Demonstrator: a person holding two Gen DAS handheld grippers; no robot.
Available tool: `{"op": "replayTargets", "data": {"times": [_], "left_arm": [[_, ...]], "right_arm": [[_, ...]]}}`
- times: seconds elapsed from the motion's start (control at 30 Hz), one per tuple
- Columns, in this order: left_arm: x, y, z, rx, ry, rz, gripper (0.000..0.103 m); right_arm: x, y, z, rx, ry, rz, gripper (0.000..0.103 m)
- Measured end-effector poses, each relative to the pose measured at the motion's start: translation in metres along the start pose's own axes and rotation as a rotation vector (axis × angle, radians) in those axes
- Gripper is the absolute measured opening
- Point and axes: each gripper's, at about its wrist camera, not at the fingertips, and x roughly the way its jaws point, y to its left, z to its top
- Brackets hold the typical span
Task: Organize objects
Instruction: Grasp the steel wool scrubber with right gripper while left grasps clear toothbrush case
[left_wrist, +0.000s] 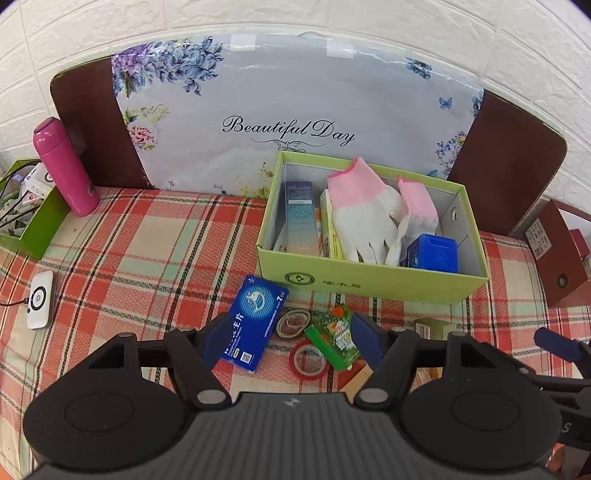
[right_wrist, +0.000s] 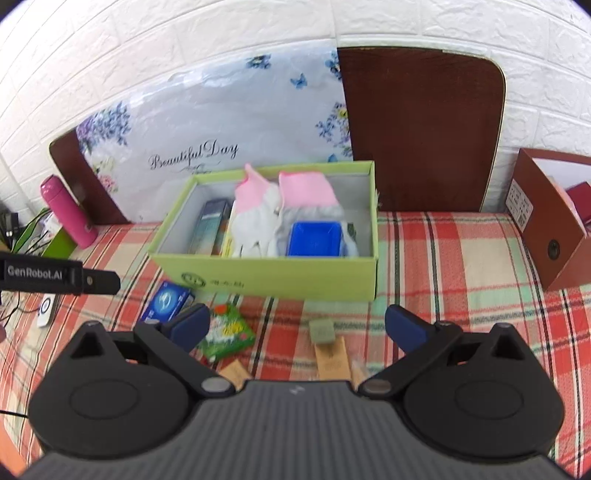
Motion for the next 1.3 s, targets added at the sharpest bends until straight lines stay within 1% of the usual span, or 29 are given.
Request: {"op": "replayTargets", "data": {"times": [0.23,0.4,0.5,0.67,0.77,0.9,0.93,1.0,1.03,1.07,1.1,1.13,1.23,1.3], "left_arm": [[-0.005,0.005,-0.022,0.023,-0.001,-0.005,0.073],[-0.003,0.008,-0.041,0.039,0.018,-0.029,0.073],[0.002,0.009,-0.054,0.064,0.032,-0.046,0.073],[0.020,0.008,-0.081,0.123,0.092,-0.069,0.073],[0.035,0.004,-0.096,0.167,0.146,-0.106,0.073],[0.055,-0.003,-0.115,0.215,0.219,-0.157,0.073],[0.060,-0.005,-0.119,0.220,0.231,-0.163,0.073],[0.070,-0.008,-0.125,0.221,0.251,-0.172,0.072],[0.074,-0.009,-0.128,0.220,0.260,-0.180,0.072],[0.078,-0.010,-0.130,0.219,0.267,-0.187,0.072],[0.081,-0.012,-0.131,0.221,0.272,-0.190,0.072],[0.084,-0.014,-0.133,0.228,0.275,-0.192,0.072],[0.091,-0.020,-0.136,0.250,0.281,-0.181,0.072],[0.094,-0.022,-0.136,0.254,0.281,-0.178,0.072]], "right_arm": [[-0.007,-0.001,-0.028,-0.006,0.034,-0.008,0.103],[-0.008,-0.007,-0.051,-0.018,0.065,-0.029,0.103],[-0.001,-0.011,-0.070,-0.031,0.118,-0.055,0.103],[0.018,-0.020,-0.105,-0.034,0.226,-0.086,0.103],[0.030,-0.018,-0.122,-0.061,0.275,-0.090,0.103],[0.038,-0.015,-0.135,-0.088,0.324,-0.087,0.103],[0.038,-0.014,-0.137,-0.092,0.331,-0.090,0.101],[0.040,-0.013,-0.139,-0.087,0.345,-0.081,0.090],[0.040,-0.012,-0.139,-0.081,0.353,-0.078,0.080],[0.041,-0.011,-0.138,-0.083,0.361,-0.081,0.072],[0.041,-0.009,-0.138,-0.093,0.364,-0.085,0.069],[0.041,-0.007,-0.137,-0.107,0.365,-0.089,0.060],[0.039,-0.001,-0.132,-0.142,0.365,-0.094,0.053],[0.037,0.003,-0.128,-0.145,0.365,-0.101,0.051]]}}
